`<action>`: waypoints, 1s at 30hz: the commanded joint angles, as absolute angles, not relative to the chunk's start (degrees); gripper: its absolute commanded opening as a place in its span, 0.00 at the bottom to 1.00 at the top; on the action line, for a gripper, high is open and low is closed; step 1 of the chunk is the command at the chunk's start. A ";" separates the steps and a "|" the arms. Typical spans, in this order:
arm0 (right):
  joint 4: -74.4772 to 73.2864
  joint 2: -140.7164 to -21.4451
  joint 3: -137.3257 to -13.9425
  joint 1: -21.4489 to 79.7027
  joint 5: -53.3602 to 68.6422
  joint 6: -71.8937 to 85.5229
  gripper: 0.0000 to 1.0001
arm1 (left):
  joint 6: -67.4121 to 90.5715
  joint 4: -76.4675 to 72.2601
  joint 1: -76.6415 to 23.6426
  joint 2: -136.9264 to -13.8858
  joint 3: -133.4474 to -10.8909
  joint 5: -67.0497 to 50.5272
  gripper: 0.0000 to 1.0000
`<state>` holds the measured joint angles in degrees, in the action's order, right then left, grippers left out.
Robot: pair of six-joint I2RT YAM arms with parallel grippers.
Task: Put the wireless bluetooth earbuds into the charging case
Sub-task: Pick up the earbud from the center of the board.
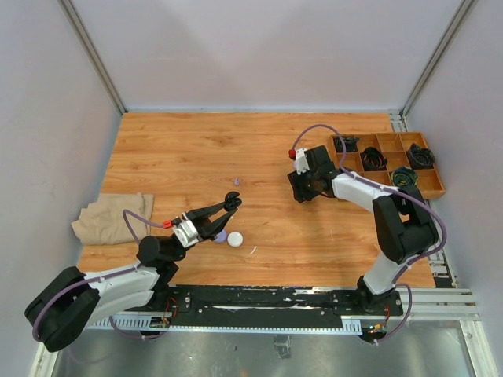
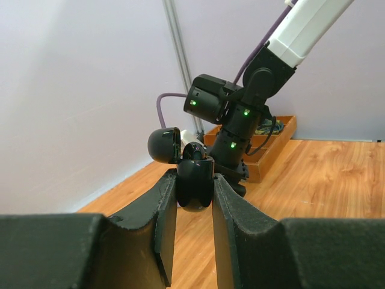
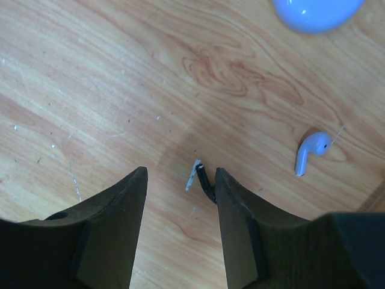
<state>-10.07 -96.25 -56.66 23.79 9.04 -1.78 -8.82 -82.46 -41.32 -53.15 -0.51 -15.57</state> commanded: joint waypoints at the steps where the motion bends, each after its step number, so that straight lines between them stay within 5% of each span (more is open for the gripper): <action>1: -9.15 -99.17 -59.52 22.77 9.76 -3.04 0.50 | -9.96 -83.34 -41.13 -53.00 4.12 -15.38 0.00; 30: -26.80 -95.55 -60.95 22.86 14.10 -1.75 0.48 | -9.46 -83.09 -41.13 -52.89 3.87 -15.56 0.00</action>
